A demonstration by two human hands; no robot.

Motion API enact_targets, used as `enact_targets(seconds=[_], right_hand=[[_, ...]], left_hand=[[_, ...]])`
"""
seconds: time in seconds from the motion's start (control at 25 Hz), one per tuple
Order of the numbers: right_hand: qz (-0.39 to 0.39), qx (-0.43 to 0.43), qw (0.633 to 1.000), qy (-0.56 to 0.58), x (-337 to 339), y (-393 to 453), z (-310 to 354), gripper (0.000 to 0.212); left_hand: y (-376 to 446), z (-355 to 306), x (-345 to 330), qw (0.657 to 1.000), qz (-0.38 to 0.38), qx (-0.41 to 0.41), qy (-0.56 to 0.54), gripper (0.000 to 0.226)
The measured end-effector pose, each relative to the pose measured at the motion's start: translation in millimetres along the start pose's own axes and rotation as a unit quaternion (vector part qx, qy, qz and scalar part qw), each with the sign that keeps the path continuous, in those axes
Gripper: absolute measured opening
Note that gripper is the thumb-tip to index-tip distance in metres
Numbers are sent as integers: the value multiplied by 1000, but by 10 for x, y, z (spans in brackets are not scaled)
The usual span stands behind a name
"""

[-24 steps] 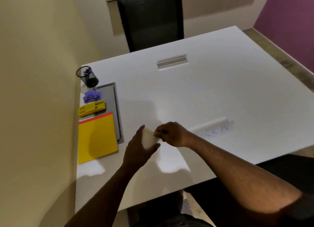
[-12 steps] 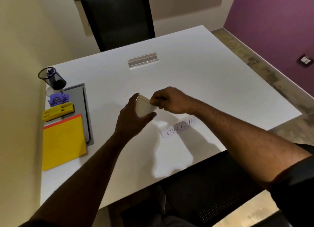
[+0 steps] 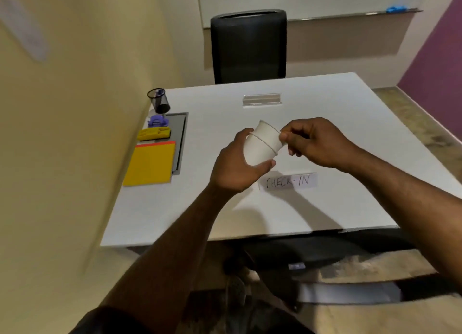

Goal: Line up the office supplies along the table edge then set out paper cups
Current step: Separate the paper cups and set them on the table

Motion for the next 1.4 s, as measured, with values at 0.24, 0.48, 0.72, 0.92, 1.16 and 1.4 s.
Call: enact_targets(seconds=[0.24, 0.48, 0.72, 0.92, 1.16, 1.4], right_hand=[[-117, -5, 993, 8, 986, -364, -49, 16], [-166, -61, 983, -47, 1793, -286, -1012, 14], [-8, -87, 983, -160, 1343, -211, -2559, 16], [108, -61, 971, -206, 596, -346, -3491, 24], [87, 7, 973, -216, 345, -197, -3784, 24], [-59, 146, 962, -222, 705, -63, -3403, 35]], left_hand=[[-406, -585, 41, 1000, -19, 17, -12, 81], [-299, -868, -314, 997, -20, 70, -18, 87], [-143, -929, -1051, 991, -31, 133, 13, 87], [-106, -873, -1405, 980, -61, 182, 59, 88], [-214, -828, -1511, 969, -83, 214, 86, 89], [-290, -982, -1545, 962, -119, 233, 79, 88]])
Point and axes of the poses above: each hand's wrist, its own y-axis towards the middle knuckle, its own x-axis out of the back of the hand, z = x × y, the point moved 9 cm from there along y, towards the middle knuckle, and after that the axes turned 14 degrees about -z, right-handed, at the moved point
